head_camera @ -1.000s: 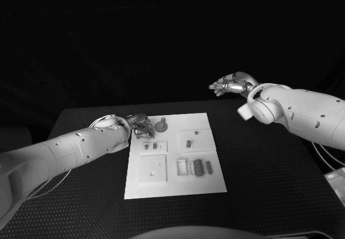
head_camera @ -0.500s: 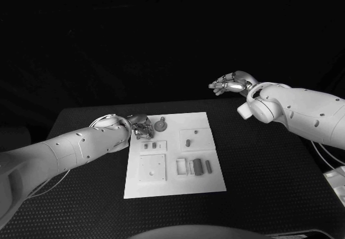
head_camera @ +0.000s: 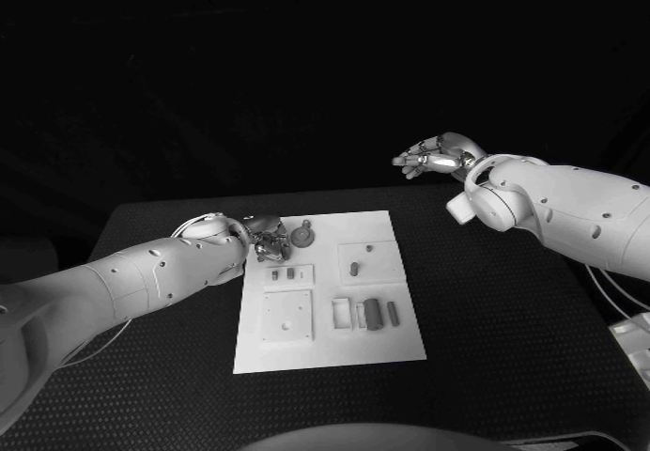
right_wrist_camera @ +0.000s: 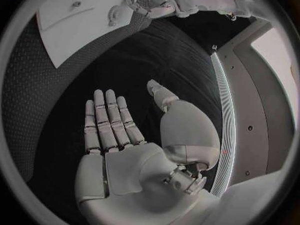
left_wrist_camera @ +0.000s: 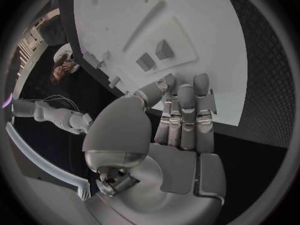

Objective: Assemble the parts on the task board

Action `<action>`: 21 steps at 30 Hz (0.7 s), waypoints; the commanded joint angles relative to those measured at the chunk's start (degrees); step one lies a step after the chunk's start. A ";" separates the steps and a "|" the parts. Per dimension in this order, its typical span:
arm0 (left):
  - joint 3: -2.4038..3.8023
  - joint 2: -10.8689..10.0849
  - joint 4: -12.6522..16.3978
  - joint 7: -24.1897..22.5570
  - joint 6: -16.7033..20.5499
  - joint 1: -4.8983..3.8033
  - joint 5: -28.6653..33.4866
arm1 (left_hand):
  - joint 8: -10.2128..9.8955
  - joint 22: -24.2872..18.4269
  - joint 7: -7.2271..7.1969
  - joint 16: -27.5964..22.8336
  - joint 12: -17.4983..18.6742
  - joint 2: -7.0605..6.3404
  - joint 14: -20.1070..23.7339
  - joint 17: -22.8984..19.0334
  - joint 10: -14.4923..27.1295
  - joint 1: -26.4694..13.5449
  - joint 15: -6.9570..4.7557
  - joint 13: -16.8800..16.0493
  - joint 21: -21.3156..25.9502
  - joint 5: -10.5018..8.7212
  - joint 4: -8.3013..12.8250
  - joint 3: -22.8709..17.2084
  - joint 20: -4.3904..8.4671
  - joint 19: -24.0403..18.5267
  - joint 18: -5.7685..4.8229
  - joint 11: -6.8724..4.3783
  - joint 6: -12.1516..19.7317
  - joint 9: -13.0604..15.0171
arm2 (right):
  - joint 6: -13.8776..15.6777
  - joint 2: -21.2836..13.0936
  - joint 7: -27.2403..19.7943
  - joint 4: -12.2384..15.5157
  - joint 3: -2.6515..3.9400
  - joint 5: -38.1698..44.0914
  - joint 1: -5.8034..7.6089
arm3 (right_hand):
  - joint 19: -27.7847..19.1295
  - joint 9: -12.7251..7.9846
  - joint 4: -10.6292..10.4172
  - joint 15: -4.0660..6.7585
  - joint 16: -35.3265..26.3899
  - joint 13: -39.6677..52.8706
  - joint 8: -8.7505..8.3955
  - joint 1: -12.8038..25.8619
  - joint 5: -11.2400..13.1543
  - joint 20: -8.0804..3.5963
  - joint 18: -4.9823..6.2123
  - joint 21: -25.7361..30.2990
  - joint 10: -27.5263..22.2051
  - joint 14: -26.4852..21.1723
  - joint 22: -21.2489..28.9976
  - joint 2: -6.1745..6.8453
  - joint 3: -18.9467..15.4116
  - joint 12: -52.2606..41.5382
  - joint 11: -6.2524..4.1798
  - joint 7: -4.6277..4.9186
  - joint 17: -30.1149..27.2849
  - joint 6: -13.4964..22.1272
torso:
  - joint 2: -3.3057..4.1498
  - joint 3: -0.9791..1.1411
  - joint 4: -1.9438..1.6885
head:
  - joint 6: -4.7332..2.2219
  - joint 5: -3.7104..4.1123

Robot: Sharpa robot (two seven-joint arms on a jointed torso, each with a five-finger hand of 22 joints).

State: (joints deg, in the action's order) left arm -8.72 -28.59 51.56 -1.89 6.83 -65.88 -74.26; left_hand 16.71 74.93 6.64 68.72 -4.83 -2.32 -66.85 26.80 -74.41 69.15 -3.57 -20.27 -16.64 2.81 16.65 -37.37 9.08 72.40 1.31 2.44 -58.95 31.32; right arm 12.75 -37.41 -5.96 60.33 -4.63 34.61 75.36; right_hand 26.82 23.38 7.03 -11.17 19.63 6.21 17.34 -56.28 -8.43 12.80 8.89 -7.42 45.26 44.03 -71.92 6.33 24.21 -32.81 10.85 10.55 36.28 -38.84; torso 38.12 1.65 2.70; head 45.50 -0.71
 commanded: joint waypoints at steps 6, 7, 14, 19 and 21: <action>-0.95 1.07 -0.34 0.33 0.03 0.56 -0.73 | 0.06 1.25 0.02 0.27 -0.13 0.46 0.13 0.09 -0.51 -0.17 -0.28 0.04 -0.13 0.26 -0.15 -0.28 0.23 -0.05 1.93 0.09 -0.53 -0.01 | -0.66 0.16 -0.66 0.02 0.03 0.39 0.00 | 0.19 -0.09 0.36 0.09 -0.30 -0.05 0.33 0.11 -0.04 0.01 -0.29 0.23 -0.33 -0.04 -0.10 -0.27 -0.03 -0.23 -0.06 3.40 0.08 0.34 | 0.00 0.01 0.03 | 0.06 -0.06; -0.98 1.08 -0.36 0.31 0.14 0.59 -0.61 | 0.06 1.25 0.03 0.28 -0.13 0.47 0.13 0.10 -0.52 -0.18 -0.29 0.04 -0.14 0.26 -0.17 -0.28 0.23 -0.04 1.93 0.08 -0.52 -0.01 | -0.66 0.16 -0.66 0.02 0.03 0.39 0.00 | 0.19 -0.09 0.36 0.09 -0.31 -0.05 0.33 0.11 -0.04 0.01 -0.29 0.24 -0.32 -0.04 -0.11 -0.27 -0.03 -0.24 -0.06 3.40 0.08 0.34 | -0.02 0.03 0.02 | 0.02 -0.09; -0.99 0.42 -0.34 0.49 0.32 0.59 0.26 | -0.13 1.22 0.20 0.26 0.07 0.38 0.24 0.17 -0.33 -0.57 -0.22 0.04 -0.09 0.24 -0.30 -0.05 0.21 -0.09 1.84 0.16 -0.21 -0.15 | -0.66 0.03 -0.65 -0.03 0.03 0.39 0.00 | 0.20 -0.10 0.37 0.09 -0.32 -0.06 0.33 0.12 -0.04 0.01 -0.29 0.27 -0.33 -0.04 -0.14 -0.26 -0.04 -0.24 -0.06 3.41 0.09 0.35 | -0.03 0.03 0.01 | -0.08 -0.05; -0.99 0.03 -0.30 0.48 0.34 0.58 0.79 | -1.13 1.19 1.03 0.22 0.48 0.02 0.54 0.32 0.22 -0.58 -0.03 0.05 0.08 0.24 -0.18 0.20 0.15 -0.32 1.82 0.36 1.69 -0.67 | -0.62 -0.04 -0.65 -0.04 0.03 0.39 0.00 | 0.20 -0.11 0.38 0.09 -0.33 -0.07 0.33 0.12 -0.03 0.02 -0.29 0.30 -0.33 -0.04 -0.15 -0.24 -0.05 -0.24 -0.06 3.41 0.09 0.35 | -0.02 0.01 0.00 | -0.05 0.05; -0.99 -0.07 -0.29 0.47 0.26 0.58 0.96 | -1.40 1.20 1.26 0.20 0.62 -0.23 0.67 0.38 0.46 -0.43 0.05 0.06 0.16 0.24 -0.16 0.24 0.10 -0.43 1.82 0.45 2.22 -0.82 | -0.62 -0.05 -0.65 -0.04 0.03 0.39 0.00 | 0.20 -0.11 0.38 0.09 -0.33 -0.07 0.33 0.12 -0.03 0.02 -0.29 0.31 -0.33 -0.05 -0.16 -0.23 -0.05 -0.24 -0.06 3.41 0.09 0.36 | -0.04 -0.01 -0.01 | -0.07 0.06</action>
State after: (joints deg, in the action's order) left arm -9.46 -28.52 51.29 -1.78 8.07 -65.67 -73.71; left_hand 15.47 74.93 7.93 68.72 -4.55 -1.99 -66.58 27.16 -74.25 68.59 -3.41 -20.19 -16.65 2.81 16.65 -37.22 9.21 72.25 1.34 2.92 -56.92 30.58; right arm 12.75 -37.44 -5.97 60.26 -4.63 34.61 75.36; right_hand 26.82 23.34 7.03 -11.17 19.63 6.22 17.34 -56.28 -8.43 12.80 8.89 -7.43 45.26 44.03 -72.03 6.33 24.21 -32.81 10.85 10.55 36.32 -38.84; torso 38.09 1.67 2.71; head 45.42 -0.68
